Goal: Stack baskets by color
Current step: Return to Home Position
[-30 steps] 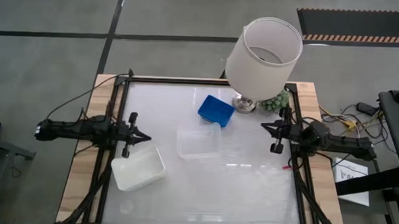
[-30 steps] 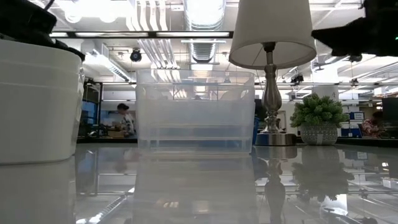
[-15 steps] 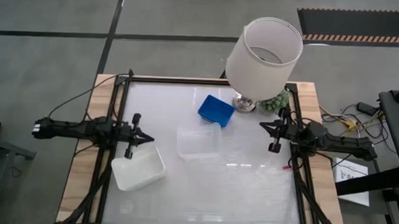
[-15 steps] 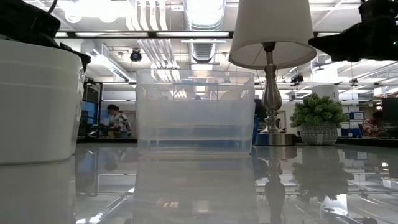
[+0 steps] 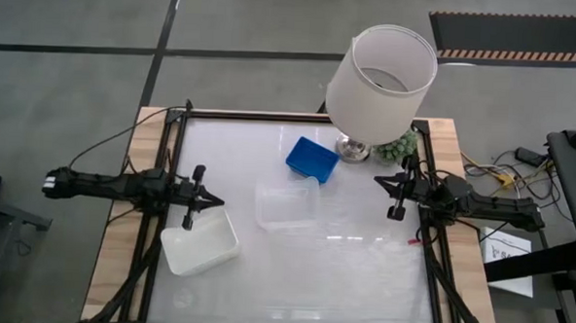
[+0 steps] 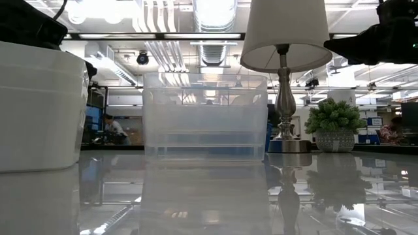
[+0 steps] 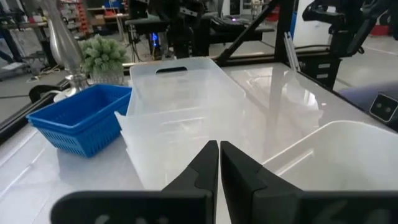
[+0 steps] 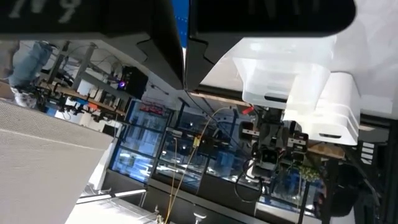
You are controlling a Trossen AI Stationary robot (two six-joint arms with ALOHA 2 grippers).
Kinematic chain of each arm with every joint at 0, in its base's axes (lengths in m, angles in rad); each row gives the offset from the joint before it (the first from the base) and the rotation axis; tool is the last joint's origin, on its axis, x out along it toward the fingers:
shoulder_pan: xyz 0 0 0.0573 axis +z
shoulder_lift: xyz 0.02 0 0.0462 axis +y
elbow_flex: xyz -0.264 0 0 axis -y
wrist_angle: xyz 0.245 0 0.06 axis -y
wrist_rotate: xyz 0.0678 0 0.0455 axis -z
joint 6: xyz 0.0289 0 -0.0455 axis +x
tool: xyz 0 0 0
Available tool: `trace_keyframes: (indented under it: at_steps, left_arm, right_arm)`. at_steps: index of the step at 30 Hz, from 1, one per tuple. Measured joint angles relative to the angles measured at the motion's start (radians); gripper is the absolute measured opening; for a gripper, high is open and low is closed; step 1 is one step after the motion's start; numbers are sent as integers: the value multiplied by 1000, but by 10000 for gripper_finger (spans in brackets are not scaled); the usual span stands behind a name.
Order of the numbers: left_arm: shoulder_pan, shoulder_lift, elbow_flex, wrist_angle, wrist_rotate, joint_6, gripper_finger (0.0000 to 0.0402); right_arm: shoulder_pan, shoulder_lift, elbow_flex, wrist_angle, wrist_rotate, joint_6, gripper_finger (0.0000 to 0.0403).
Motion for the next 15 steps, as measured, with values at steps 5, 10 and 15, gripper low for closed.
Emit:
trace_keyframes:
  at_steps: [5, 10, 15]
  left_arm:
    - [0, 20, 0, -1, -1, 0, 0]
    - [0, 38, -1, 4, -2, 0, 0]
    - [0, 55, -6, 34, 1, 0, 0]
  right_arm:
    - [0, 0, 0, 0, 0, 0, 9]
    - [0, 0, 0, 0, 0, 0, 9]
    - [0, 0, 0, 0, 0, 0, 9]
